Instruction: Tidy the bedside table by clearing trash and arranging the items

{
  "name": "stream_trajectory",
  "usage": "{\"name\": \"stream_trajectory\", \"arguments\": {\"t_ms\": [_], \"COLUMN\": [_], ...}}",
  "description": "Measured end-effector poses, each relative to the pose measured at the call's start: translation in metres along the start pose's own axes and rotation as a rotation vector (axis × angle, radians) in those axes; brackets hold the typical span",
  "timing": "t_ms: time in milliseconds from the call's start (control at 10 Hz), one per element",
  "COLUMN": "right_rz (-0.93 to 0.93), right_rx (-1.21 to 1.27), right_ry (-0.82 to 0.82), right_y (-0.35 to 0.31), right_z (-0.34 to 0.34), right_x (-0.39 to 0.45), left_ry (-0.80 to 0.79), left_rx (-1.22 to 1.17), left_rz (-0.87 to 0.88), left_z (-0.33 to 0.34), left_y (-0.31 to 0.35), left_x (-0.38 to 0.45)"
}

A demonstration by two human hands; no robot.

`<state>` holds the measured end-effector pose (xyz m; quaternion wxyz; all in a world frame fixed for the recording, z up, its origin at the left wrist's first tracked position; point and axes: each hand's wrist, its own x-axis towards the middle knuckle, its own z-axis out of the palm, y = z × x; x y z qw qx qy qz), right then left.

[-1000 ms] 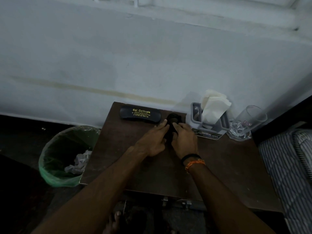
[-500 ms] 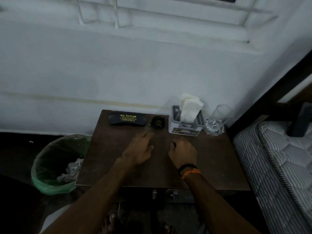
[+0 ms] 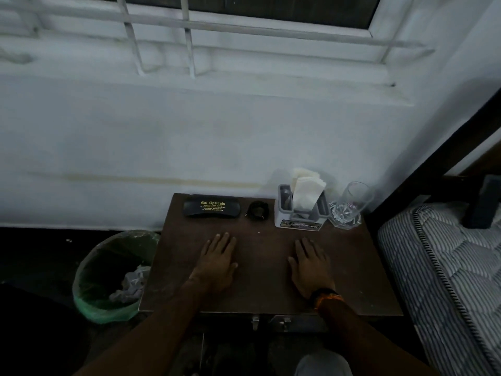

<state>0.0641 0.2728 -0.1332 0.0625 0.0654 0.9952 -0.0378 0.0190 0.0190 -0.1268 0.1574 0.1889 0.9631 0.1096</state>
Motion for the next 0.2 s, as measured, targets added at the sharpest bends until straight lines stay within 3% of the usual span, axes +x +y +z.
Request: {"name": "stream_trajectory", "arguments": {"t_ms": [100, 200], "right_rz": [-0.001, -0.029], "right_rx": [0.03, 0.077], "right_ry": [-0.041, 0.024], "right_y": [-0.006, -0.011], "right_z": [-0.031, -0.065], "right_x": [0.001, 0.007], "left_ry": [-0.037, -0.034], "left_rx": [0.011, 0.042], "left_rz": [0.0, 0.006], "left_z": [-0.021, -0.059], "left_y": [0.004, 0.018], "left_x": [-0.007, -0.004]}}
